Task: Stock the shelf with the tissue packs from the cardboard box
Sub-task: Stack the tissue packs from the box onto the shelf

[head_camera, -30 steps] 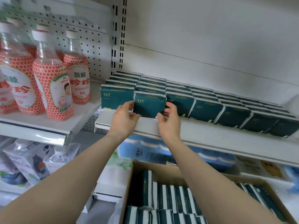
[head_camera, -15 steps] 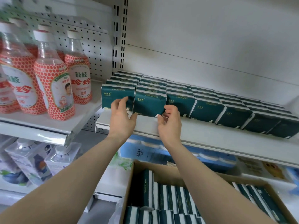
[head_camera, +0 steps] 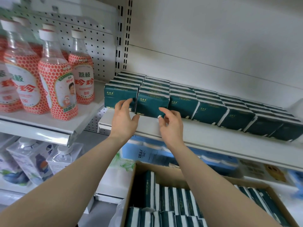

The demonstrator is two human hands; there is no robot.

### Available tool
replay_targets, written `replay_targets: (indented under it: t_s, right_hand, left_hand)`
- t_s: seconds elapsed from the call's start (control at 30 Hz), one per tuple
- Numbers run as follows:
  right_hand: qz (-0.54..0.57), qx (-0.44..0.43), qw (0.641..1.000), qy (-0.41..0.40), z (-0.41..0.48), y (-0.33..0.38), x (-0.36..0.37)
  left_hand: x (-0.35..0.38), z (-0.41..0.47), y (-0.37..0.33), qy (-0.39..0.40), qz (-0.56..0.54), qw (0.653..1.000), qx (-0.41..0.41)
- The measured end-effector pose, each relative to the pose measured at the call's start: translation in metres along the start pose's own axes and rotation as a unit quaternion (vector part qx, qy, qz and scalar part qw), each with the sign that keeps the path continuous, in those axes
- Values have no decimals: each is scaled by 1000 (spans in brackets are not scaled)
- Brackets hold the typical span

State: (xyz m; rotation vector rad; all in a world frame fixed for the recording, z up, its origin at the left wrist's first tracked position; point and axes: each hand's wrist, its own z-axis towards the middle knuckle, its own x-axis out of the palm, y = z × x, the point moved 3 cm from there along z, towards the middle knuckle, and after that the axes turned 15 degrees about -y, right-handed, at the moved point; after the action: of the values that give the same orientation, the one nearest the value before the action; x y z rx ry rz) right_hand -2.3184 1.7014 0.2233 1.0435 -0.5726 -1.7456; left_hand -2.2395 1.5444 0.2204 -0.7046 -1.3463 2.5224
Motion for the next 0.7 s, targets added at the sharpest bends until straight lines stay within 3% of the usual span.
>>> replay_targets:
  t_s: [0.17,0.43,0.6,0.7]
  right_hand:
    - [29,-3,1000,-5,-13,4,-13]
    - [-12,-52,997,-52,-76,2,-58]
    - [-92,40,993,56,-140,-31,-66]
    - [-197,127,958,165,-166,-54,-58]
  left_hand:
    - [-11,-16,-8,6,-12,999,31]
    - [-28,-75,-19,92,-10,988,123]
    - [-26,-113,-10,135,16,968,212]
    - [-24,-130,-5,164,24,962,217]
